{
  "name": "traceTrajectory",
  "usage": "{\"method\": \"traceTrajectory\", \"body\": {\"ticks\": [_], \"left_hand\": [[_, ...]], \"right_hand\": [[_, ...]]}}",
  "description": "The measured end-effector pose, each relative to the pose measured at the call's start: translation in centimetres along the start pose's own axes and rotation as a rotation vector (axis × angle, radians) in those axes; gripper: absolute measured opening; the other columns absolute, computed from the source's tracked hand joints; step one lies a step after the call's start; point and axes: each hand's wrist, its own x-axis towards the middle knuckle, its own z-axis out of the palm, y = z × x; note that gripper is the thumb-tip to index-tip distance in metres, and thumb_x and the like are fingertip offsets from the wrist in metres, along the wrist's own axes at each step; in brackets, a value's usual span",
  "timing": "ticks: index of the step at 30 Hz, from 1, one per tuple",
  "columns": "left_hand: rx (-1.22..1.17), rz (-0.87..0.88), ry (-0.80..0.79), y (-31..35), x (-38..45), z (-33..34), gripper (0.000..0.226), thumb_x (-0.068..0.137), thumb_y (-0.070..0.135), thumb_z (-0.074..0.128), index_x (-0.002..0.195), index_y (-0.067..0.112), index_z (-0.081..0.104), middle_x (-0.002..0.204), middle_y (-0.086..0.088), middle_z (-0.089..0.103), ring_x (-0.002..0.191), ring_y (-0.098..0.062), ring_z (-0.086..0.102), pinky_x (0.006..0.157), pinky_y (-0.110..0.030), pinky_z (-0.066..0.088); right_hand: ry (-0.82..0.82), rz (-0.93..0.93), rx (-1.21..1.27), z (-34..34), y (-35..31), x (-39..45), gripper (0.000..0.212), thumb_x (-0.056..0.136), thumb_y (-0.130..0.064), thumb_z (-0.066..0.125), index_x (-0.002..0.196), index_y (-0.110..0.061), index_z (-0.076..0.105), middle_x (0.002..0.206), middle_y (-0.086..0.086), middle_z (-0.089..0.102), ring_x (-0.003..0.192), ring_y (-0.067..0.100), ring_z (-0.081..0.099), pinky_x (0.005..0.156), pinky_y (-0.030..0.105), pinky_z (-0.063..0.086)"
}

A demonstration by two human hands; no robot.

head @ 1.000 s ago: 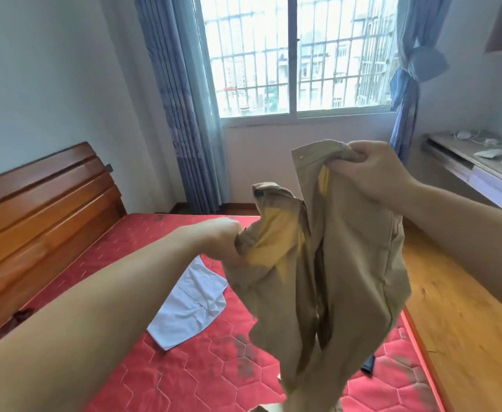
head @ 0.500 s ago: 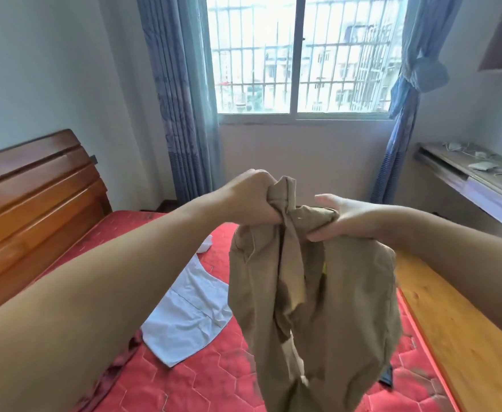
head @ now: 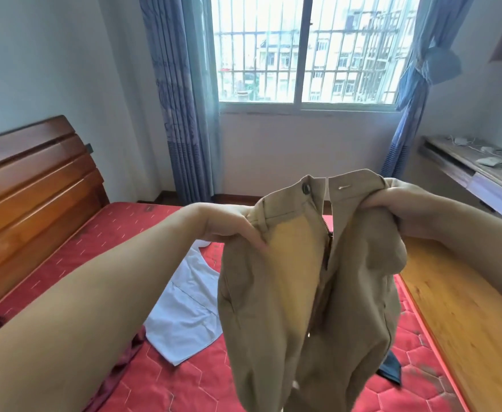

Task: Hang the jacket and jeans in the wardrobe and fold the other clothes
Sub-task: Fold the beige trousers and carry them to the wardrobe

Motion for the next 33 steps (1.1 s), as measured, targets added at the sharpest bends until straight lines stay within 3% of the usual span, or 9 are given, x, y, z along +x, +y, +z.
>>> {"method": "traceTrajectory", "body": {"ticks": [6,9,11,13,17,21,24,28,33], "left_hand": [[0.158,0.190,0.223,2.9,3.4,1.7,0.011,0.086,0.016,0.072,0.097,0.014,0.074,0.095,0.001,0.073,0.092,-0.013,0.067,0.094,-0.034,0.054],[0.335,0.247,0.232,5.7,4.2,2.5,0.041,0.088,0.003,0.063,0.056,0.027,0.067,0.060,0.017,0.058,0.060,-0.001,0.054,0.064,-0.020,0.050],[0.460,0.255,0.218,7.2,4.7,2.8,0.048,0.088,-0.004,0.054,0.047,0.021,0.055,0.047,0.019,0.043,0.046,0.003,0.040,0.049,-0.014,0.038],[0.517,0.311,0.259,7.7,5.4,2.7,0.040,0.086,0.000,0.054,0.051,0.017,0.045,0.049,0.017,0.039,0.047,0.000,0.035,0.047,-0.017,0.036],[0.460,0.369,0.394,6.6,5.3,1.7,0.015,0.083,0.015,0.073,0.075,0.025,0.066,0.066,0.015,0.060,0.061,0.001,0.053,0.065,-0.019,0.049],[0.475,0.064,0.242,5.6,4.1,0.6,0.017,0.076,0.037,0.081,0.086,0.026,0.074,0.082,0.013,0.074,0.077,-0.004,0.070,0.076,-0.023,0.056],[0.758,-0.158,0.156,5.1,4.7,0.7,0.025,0.072,0.043,0.082,0.090,0.027,0.076,0.085,0.013,0.074,0.081,-0.008,0.068,0.082,-0.027,0.055],[0.970,-0.221,0.260,4.1,5.7,-0.3,0.019,0.073,0.041,0.078,0.074,0.023,0.071,0.070,0.008,0.064,0.071,-0.016,0.060,0.068,-0.025,0.051],[0.302,0.065,0.682,6.2,6.3,-1.2,0.011,0.081,0.016,0.068,0.079,0.006,0.070,0.068,-0.007,0.057,0.063,-0.021,0.055,0.062,-0.037,0.058]], "right_hand": [[-0.048,-0.017,-0.136,-0.9,-0.9,-0.2,0.023,0.068,-0.003,0.068,0.089,-0.011,0.070,0.083,0.010,0.074,0.081,0.027,0.069,0.068,0.033,0.059],[-0.240,-0.003,-0.401,-0.9,-1.5,-0.7,0.069,0.060,-0.010,0.070,0.125,-0.030,0.060,0.117,-0.007,0.068,0.105,0.010,0.066,0.084,0.030,0.057],[-0.360,0.014,-0.390,-0.3,-1.8,-0.8,0.079,0.066,-0.008,0.073,0.136,-0.036,0.049,0.128,-0.011,0.062,0.113,0.009,0.062,0.089,0.031,0.055],[-0.402,0.008,-0.371,-0.1,-1.7,-0.6,0.060,0.075,-0.006,0.074,0.130,-0.026,0.057,0.121,-0.002,0.067,0.109,0.015,0.065,0.087,0.032,0.055],[-0.116,-0.054,-0.335,-2.5,-1.4,-0.3,0.017,0.082,-0.001,0.071,0.096,-0.012,0.073,0.094,0.007,0.075,0.090,0.022,0.069,0.077,0.031,0.058],[0.007,-0.089,-0.214,-5.3,-2.4,-0.5,0.018,0.081,0.000,0.069,0.077,-0.015,0.078,0.086,0.007,0.076,0.077,0.018,0.071,0.070,0.027,0.060],[0.019,-0.098,-0.286,-6.2,-3.5,-0.5,0.014,0.080,-0.003,0.070,0.076,-0.015,0.076,0.084,0.005,0.076,0.074,0.016,0.072,0.068,0.025,0.060],[0.082,-0.077,-0.389,-7.6,-3.8,-1.1,0.006,0.080,-0.005,0.073,0.083,-0.009,0.073,0.079,0.002,0.075,0.071,0.012,0.070,0.065,0.023,0.059],[0.140,-0.091,-0.618,-8.0,-2.5,-1.6,0.004,0.082,-0.009,0.075,0.082,-0.011,0.072,0.075,-0.003,0.072,0.071,0.010,0.064,0.061,0.015,0.052]]}}
